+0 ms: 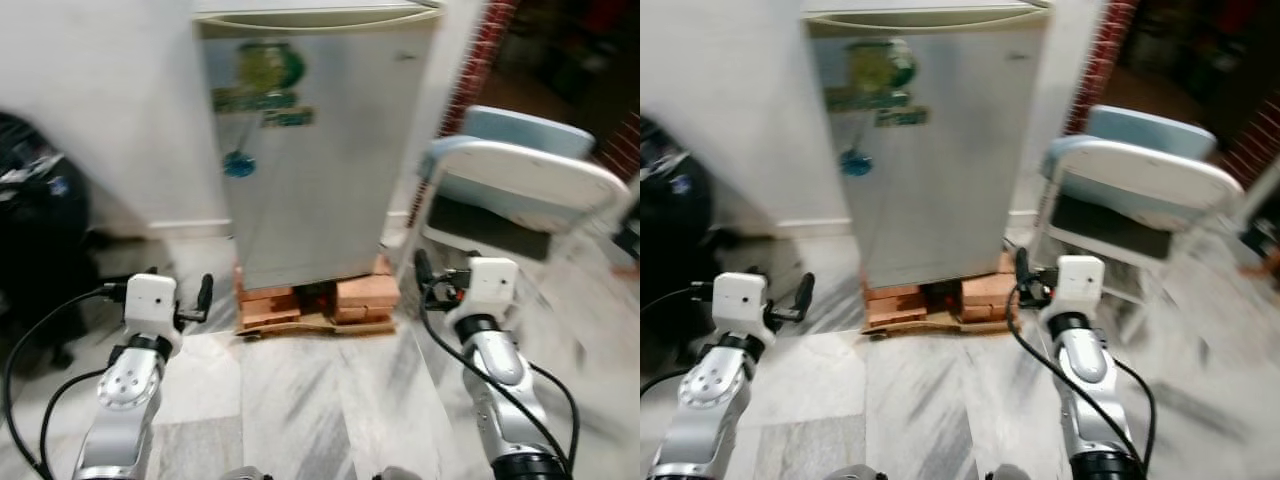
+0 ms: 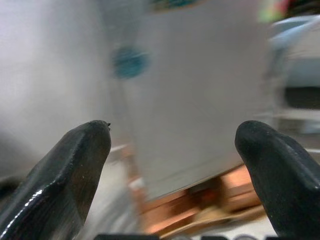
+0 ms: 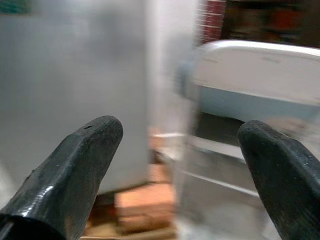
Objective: Restocking fridge
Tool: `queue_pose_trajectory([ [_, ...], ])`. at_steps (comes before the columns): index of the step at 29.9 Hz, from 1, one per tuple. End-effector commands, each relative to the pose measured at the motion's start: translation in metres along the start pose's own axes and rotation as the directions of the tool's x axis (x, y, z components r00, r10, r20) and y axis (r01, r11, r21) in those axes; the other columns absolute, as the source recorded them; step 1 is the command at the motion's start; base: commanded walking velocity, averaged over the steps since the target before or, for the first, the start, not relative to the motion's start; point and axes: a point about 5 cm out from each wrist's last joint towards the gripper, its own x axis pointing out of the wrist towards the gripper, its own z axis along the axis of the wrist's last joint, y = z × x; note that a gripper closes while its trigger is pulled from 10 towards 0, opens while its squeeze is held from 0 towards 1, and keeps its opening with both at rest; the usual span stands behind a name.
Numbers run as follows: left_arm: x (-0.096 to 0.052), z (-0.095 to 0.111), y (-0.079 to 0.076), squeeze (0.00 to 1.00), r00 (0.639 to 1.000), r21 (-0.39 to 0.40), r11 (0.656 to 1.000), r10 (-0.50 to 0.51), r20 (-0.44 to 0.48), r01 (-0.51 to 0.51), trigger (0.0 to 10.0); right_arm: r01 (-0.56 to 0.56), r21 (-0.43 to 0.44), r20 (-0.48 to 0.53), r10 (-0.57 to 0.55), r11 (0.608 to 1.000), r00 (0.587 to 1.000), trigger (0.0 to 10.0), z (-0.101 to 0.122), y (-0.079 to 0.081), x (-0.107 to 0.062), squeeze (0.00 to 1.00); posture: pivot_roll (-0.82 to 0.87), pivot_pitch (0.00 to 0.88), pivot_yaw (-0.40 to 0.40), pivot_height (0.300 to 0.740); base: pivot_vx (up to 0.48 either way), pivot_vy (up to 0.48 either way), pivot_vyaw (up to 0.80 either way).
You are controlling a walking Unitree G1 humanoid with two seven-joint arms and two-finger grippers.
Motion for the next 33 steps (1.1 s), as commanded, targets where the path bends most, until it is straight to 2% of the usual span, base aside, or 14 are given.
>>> queue_pose_trajectory([
  [1, -0.004, -0.006, 0.008, 0.00, 0.999, 0.016, 1.000, 0.010, -0.032, -0.009, 10.0, -0.024, 0.018, 0.014, 0.024, 1.000, 1.000, 10.0, 0.002, 0.011, 0.002, 0.00, 0.05, 0.000, 0.000, 0.740, 0.000, 0.480, -0.53],
  [4, -0.002, -0.006, 0.008, 0.00, 0.999, 0.015, 1.000, 0.008, -0.032, -0.008, 10.0, -0.025, 0.019, 0.013, 0.025, 1.000, 1.000, 10.0, 0.001, 0.012, 0.002, 0.00, 0.05, 0.000, -0.001, 0.740, 0.000, 0.480, -0.51],
  [13, 0.005, -0.002, 0.006, 0.00, 1.000, 0.014, 1.000, 0.002, -0.014, -0.002, 10.0, -0.021, 0.014, 0.037, 0.020, 1.000, 0.999, 10.0, 0.008, 0.009, 0.011, 0.00, 0.06, 0.000, 0.006, 0.740, 0.000, 0.480, 0.00],
  [21, 0.005, -0.002, 0.005, 0.00, 1.000, 0.011, 1.000, -0.007, -0.013, 0.007, 10.0, -0.022, 0.014, 0.047, 0.021, 1.000, 0.999, 10.0, 0.011, 0.010, 0.015, 0.00, 0.05, 0.000, 0.006, 0.740, 0.000, 0.480, 0.00],
  [33, -0.001, -0.007, -0.004, 0.00, 0.999, 0.002, 1.000, -0.026, -0.021, 0.026, 10.0, -0.028, 0.007, 0.035, 0.028, 1.000, 0.999, 10.0, 0.007, 0.011, 0.011, 0.00, 0.05, 0.000, 0.001, 0.740, 0.000, 0.480, -0.56],
])
